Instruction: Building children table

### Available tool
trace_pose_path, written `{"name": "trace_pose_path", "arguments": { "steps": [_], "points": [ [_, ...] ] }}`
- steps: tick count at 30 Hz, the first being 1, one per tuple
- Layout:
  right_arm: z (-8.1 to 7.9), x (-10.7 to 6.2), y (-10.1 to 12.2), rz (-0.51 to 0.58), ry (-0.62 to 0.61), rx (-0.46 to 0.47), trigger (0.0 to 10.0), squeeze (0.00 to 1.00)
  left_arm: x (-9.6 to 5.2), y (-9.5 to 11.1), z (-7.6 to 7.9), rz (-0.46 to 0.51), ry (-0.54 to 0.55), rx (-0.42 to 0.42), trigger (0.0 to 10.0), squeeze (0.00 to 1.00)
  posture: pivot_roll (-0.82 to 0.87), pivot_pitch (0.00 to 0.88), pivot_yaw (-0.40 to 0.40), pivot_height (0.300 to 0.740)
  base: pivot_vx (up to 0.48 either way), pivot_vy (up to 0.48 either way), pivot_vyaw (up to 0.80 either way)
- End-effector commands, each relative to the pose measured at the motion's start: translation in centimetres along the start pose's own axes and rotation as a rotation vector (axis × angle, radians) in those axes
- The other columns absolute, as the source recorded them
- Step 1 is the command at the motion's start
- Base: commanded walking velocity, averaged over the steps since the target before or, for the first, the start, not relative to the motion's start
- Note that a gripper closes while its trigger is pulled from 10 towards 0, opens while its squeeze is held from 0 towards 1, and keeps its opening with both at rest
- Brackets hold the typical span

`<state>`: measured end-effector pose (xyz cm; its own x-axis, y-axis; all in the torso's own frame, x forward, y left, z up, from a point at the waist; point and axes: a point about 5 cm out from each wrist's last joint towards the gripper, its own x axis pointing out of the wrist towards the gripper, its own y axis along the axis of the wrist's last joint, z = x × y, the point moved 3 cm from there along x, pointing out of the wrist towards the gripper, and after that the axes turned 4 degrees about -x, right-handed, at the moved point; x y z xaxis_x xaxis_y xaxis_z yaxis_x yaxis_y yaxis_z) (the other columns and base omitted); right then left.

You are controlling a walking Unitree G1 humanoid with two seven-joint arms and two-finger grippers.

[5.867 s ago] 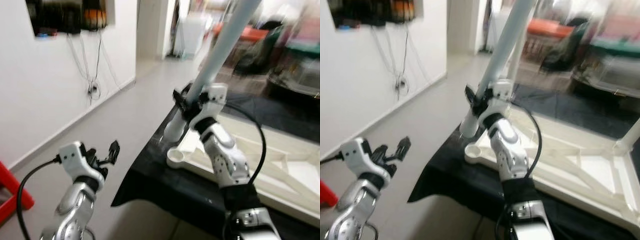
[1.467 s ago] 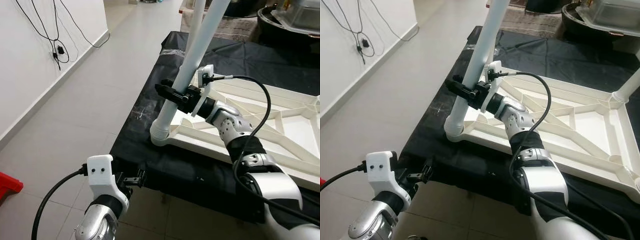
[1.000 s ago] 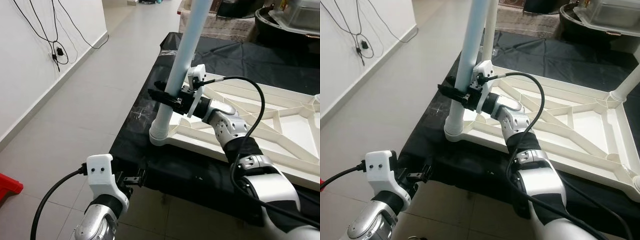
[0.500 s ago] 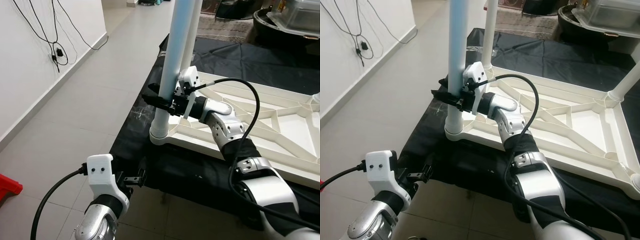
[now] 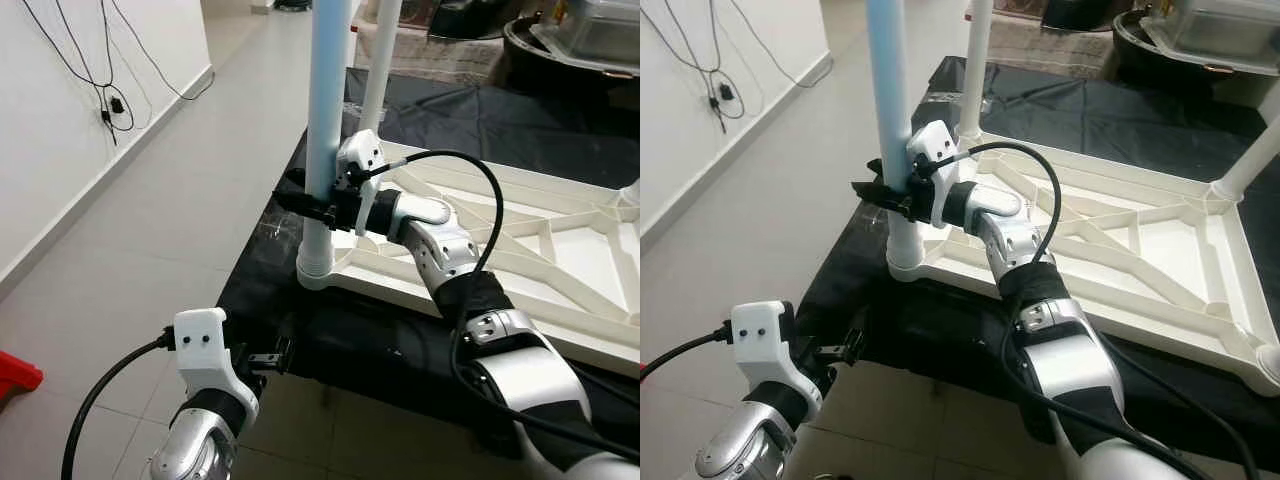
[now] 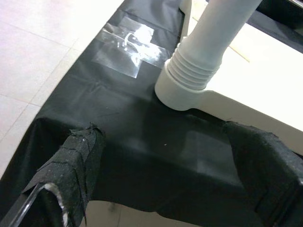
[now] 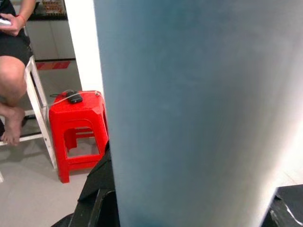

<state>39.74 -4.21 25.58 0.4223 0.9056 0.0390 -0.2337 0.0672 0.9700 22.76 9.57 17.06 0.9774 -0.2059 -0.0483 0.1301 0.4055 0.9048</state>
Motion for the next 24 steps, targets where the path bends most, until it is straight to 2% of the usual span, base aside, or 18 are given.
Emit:
{"name": "trace_pose_path", "arguments": {
  "steps": [1,8,9,11,16,21,24],
  "points": [
    [-0.5,-0.4,-5.4,-0.171,-0.076,0.154,10.0,0.00,0.0,0.4,0.4,0.015,0.003,-0.030,10.0,0.00,0.15,0.226,-0.067,0.740,0.000,0.000,0.00],
    [0.0,-0.5,-5.4,-0.167,-0.136,0.168,10.0,0.00,0.0,0.4,0.4,0.018,0.006,-0.029,10.0,0.00,0.15,0.225,-0.068,0.740,0.000,0.000,0.00],
    [1.0,-1.0,-5.1,-0.122,-0.255,0.190,10.0,0.00,0.1,0.6,0.2,0.025,0.010,-0.023,10.0,0.00,0.15,0.225,-0.068,0.740,0.000,0.000,0.00],
    [1.3,-1.3,-4.9,-0.095,-0.285,0.198,10.0,0.00,0.2,0.7,0.1,0.028,0.012,-0.019,10.0,0.00,0.15,0.225,-0.068,0.740,0.000,0.000,0.00],
    [0.9,-1.9,-4.7,-0.052,-0.271,0.201,10.0,0.00,0.4,0.9,-0.2,0.035,0.018,-0.013,10.0,0.00,0.14,0.221,-0.064,0.740,0.000,0.000,0.00],
    [1.2,-2.9,-5.3,-0.063,-0.359,0.163,10.0,0.00,0.5,0.9,-0.3,0.039,0.019,-0.009,10.0,0.00,0.14,0.217,-0.064,0.740,0.000,0.000,0.00],
    [0.5,-3.2,-5.2,-0.050,-0.381,0.128,10.0,0.00,0.6,0.9,-0.5,0.039,0.019,-0.006,10.0,0.00,0.14,0.214,-0.061,0.740,0.000,0.000,0.00]
  ]
}}
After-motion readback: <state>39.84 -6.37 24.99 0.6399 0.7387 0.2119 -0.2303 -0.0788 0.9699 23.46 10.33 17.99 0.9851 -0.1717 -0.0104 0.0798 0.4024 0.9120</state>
